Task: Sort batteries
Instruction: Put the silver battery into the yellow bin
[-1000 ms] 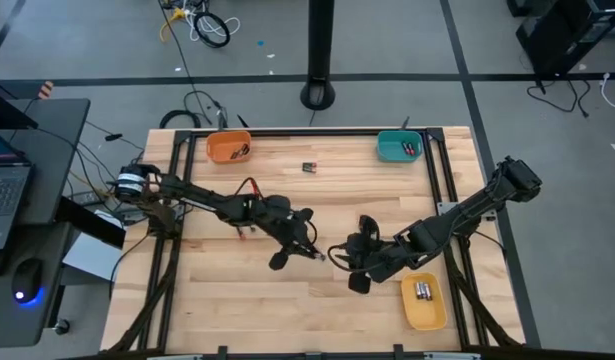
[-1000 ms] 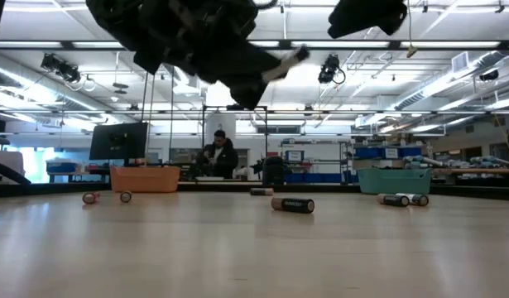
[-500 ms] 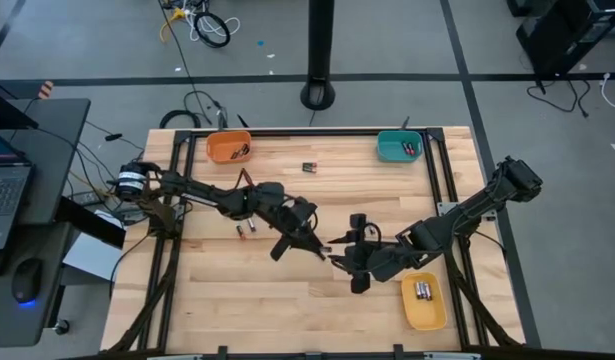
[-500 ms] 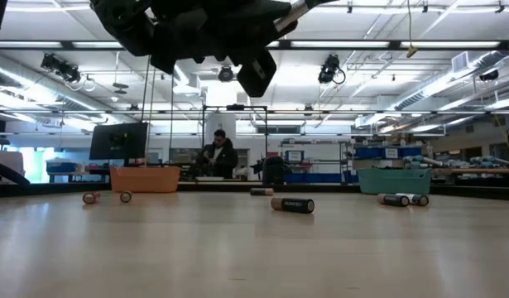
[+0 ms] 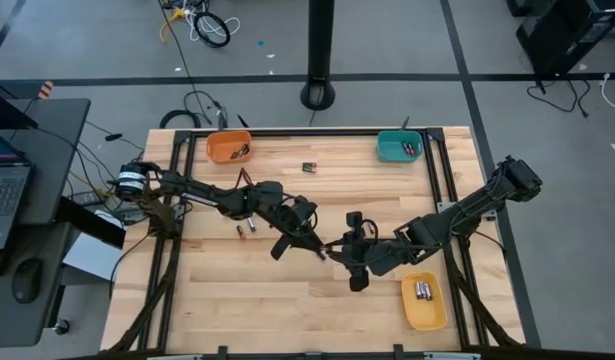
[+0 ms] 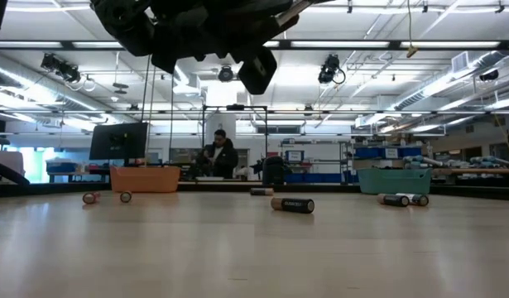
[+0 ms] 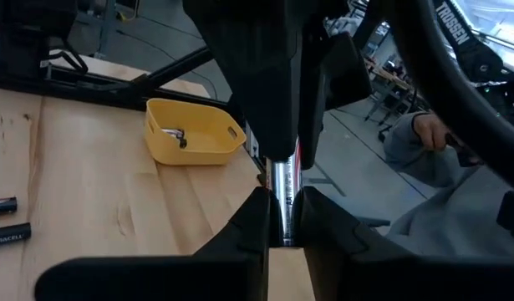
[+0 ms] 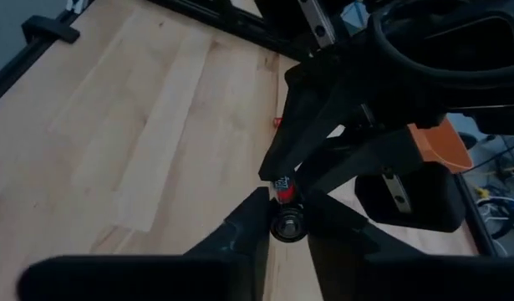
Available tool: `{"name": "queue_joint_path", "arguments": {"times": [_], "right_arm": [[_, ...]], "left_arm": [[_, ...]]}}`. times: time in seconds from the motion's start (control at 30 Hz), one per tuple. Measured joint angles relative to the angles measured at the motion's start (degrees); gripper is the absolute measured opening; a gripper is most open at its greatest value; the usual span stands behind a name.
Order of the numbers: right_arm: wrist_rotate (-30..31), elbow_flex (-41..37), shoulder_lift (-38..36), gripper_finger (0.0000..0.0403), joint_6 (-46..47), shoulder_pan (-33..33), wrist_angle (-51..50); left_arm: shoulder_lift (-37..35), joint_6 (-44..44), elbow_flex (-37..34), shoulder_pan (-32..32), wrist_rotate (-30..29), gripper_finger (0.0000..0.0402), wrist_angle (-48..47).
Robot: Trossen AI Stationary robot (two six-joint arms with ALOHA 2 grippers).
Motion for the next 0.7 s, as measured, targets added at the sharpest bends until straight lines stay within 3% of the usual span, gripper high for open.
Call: {"name": "queue_joint_path", "arguments": {"times": [0.07,0.27,0.5,0.7], "right_arm": [[-0.6,0.0,0.0,0.0065,0.0,-0.3,-0.1],[-0.8,0.0,0.0,0.0064,0.9,-0.3,-0.3],[-2.9,3.8,-0.1,0.0064,9.3,0.3,-11.1],[-14.3,9.6,-0.1,0.0064,25.8,2.3,-25.1]], "left_arm": [[0.0,0.0,0.0,0.0,0.0,0.0052,-0.2],[0.0,1.3,0.0,0.0,0.1,0.0053,-0.2],[0.0,5.5,0.0,0.0,-1.7,0.0151,0.0],[0.0,8.0,0.0,0.0,-2.8,0.0199,-2.4]]}}
